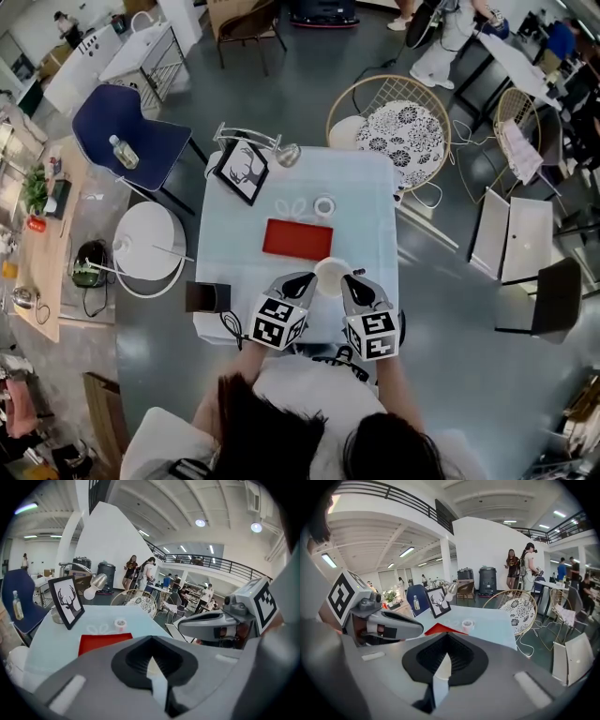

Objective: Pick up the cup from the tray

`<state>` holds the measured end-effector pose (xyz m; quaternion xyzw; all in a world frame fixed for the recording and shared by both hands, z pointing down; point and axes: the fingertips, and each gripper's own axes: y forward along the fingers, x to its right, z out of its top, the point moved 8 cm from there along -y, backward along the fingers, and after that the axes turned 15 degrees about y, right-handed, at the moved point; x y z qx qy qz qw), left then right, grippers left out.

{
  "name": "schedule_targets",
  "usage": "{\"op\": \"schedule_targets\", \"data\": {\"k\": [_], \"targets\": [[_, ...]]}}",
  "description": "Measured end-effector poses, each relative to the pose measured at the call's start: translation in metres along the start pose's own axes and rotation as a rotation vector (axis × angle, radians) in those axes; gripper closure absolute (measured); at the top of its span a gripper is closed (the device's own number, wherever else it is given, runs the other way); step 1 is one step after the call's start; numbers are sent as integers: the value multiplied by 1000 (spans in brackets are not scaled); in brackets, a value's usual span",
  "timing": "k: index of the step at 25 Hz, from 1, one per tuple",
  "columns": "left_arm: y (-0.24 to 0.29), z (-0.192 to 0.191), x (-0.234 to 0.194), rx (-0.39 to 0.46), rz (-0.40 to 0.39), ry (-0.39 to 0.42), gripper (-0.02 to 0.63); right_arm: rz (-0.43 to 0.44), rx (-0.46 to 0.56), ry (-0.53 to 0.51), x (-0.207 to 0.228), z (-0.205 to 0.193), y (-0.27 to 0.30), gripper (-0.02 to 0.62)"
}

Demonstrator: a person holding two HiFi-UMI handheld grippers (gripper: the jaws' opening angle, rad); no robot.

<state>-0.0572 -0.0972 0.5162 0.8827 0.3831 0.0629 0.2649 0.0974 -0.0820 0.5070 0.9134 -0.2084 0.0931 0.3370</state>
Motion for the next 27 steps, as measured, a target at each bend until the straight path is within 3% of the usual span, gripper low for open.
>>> {"op": "schedule_targets", "data": {"k": [6,9,14,19,27], "targets": [[0,4,-5,16,1,4,604,-58,0,4,-2,3,1,571],[0,1,-10,25,12,-30,604,-51,-8,-3,-7,2,3,571],[-3,2,-14,22,16,-6,604,-69,-13,-19,-11,2,6,572],[-3,4,-16,59,6,-90,604,-65,-34,-41,-13,0,7,571],[-5,0,-16,54,21,-73,604,-73,-22,-38,-16,-1,8,572]]}}
